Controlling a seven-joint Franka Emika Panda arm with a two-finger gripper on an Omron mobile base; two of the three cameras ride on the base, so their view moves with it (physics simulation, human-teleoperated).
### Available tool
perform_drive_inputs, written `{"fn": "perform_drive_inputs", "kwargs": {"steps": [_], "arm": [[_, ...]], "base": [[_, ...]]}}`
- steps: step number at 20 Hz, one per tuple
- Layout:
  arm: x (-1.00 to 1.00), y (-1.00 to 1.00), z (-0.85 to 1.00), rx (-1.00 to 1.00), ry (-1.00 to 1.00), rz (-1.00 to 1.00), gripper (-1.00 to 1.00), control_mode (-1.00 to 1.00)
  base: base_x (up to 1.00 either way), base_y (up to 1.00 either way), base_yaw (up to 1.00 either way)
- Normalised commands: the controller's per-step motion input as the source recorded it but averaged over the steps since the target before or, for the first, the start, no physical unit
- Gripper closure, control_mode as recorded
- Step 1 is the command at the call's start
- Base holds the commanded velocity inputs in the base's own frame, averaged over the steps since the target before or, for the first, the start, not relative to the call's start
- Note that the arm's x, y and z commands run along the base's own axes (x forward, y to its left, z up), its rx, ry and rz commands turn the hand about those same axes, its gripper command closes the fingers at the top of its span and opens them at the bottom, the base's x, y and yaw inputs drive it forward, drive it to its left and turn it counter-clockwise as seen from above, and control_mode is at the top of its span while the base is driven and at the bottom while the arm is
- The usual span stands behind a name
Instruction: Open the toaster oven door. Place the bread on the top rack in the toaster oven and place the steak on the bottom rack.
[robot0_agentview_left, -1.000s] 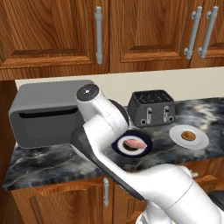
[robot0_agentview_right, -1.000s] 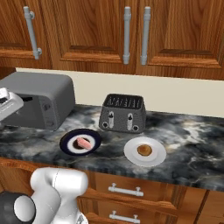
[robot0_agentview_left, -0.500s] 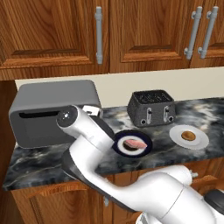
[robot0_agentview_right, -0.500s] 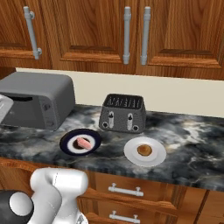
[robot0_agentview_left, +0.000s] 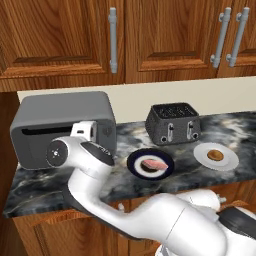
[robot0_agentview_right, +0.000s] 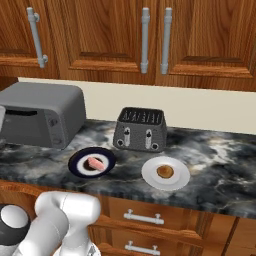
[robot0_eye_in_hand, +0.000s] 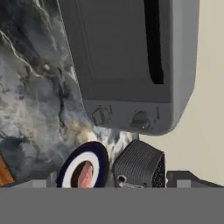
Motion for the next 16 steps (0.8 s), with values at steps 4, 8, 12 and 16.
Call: {"fn": "perform_drive_inputs", "kwargs": {"steps": [4, 8, 12, 16], "arm": [[0.82, 0.44, -0.02, -0.11, -0.19, 0.0, -1.0, -1.0], [0.46, 0.5, 0.0, -0.06, -0.14, 0.0, -1.0, -1.0], [0.18, 0.49, 0.0, -0.02, -0.16, 0.0, -1.0, -1.0], [0.22, 0.39, 0.0, 0.0, -0.15, 0.0, -1.0, -1.0]], "base": [[0.0, 0.0, 0.0], [0.0, 0.0, 0.0], [0.0, 0.0, 0.0], [0.0, 0.0, 0.0]]}}
